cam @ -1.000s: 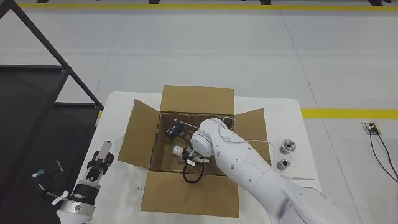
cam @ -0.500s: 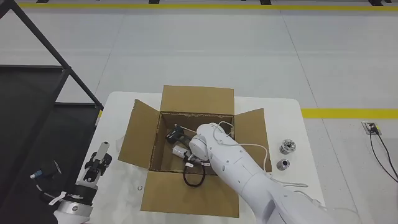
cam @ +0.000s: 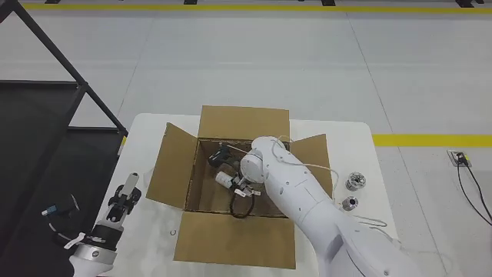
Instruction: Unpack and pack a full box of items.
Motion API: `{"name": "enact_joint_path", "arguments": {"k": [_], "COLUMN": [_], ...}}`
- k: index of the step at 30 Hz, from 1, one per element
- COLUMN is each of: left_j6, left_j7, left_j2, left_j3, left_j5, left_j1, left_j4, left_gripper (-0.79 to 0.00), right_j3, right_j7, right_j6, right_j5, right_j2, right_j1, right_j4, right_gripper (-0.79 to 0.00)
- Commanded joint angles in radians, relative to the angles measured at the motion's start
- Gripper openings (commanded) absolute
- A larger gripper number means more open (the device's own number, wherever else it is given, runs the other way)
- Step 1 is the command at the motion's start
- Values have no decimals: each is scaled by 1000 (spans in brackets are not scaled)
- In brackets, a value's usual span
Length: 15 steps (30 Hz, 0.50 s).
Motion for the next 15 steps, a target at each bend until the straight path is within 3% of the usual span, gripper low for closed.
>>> {"name": "enact_joint_path", "arguments": {"k": [1,15], "left_j6": [4,38], "left_j7": [-4,-32], "left_j2": [0,2], "left_j3": [7,60], "left_j5": [3,46], "left_j1": [-9,-69], "left_j4": [4,11], "left_gripper": [0,0], "right_j3": [14,94], "right_j7": [19,-88], "right_j6": [-56,-327], "right_j5": [20,75], "right_j2": [9,109], "right_j1": [12,55], "right_j4": [11,13], "right_gripper": [-785,-785]}}
